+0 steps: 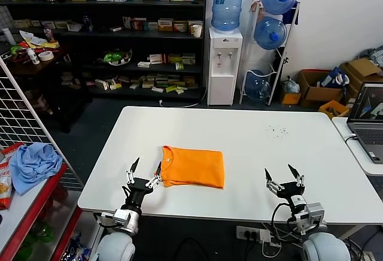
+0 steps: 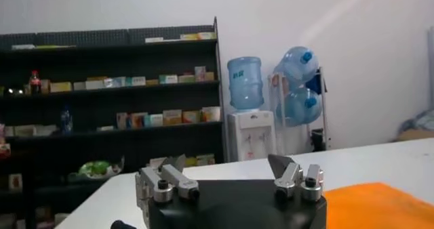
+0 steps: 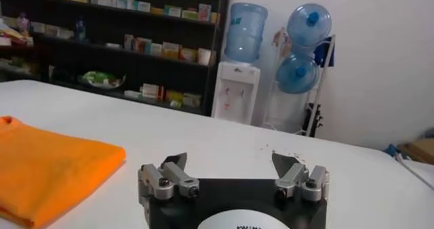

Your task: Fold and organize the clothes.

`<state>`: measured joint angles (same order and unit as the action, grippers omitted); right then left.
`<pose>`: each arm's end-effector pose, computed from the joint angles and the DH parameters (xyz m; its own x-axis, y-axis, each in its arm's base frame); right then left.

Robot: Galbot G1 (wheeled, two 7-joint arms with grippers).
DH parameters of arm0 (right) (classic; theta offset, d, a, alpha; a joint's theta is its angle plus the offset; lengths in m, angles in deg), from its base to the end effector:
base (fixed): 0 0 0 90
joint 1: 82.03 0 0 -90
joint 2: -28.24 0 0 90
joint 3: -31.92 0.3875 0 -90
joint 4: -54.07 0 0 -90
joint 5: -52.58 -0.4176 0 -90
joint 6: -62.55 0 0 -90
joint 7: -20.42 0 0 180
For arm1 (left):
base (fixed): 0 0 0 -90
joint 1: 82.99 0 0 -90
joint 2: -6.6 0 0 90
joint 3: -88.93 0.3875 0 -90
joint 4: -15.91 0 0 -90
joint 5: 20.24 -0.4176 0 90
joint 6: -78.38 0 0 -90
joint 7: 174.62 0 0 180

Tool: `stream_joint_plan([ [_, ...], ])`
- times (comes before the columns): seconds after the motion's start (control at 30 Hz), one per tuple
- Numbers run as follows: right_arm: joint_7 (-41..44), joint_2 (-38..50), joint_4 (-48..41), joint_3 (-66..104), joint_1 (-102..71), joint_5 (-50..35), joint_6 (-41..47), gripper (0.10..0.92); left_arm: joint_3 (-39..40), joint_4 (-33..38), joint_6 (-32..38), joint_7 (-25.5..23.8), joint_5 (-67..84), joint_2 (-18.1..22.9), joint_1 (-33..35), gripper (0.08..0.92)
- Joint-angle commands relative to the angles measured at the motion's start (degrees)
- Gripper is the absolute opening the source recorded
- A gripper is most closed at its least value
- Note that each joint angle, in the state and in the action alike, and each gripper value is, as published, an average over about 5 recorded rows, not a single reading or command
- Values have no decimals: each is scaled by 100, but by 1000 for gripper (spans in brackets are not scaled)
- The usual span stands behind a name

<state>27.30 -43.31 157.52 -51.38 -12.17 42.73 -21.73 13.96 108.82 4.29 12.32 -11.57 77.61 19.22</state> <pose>0.2890 -0.1368 -0.3834 -0.9758 -0.0678 0.2080 -0.0996 0.9843 -0.1461 0.3130 0.0169 -0.4581 -0.9823 0.1814 -0.0470 0.1758 0.9790 0.1032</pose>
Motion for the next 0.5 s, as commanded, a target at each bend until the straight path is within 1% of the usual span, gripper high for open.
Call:
stream_joint_plan([
  [0.03,129,-245,59,204,25,237,156,823,-439,31,-318,-190,-469,-250,193,823],
  [0.17,126,-350,142,313,51,279,244,823,-496,100,-539,-300,-628,-115,215,823],
  [0.5,124,-488,212,460,155,254,382,823,-574,235,-743,-323,-773,22,242,823],
])
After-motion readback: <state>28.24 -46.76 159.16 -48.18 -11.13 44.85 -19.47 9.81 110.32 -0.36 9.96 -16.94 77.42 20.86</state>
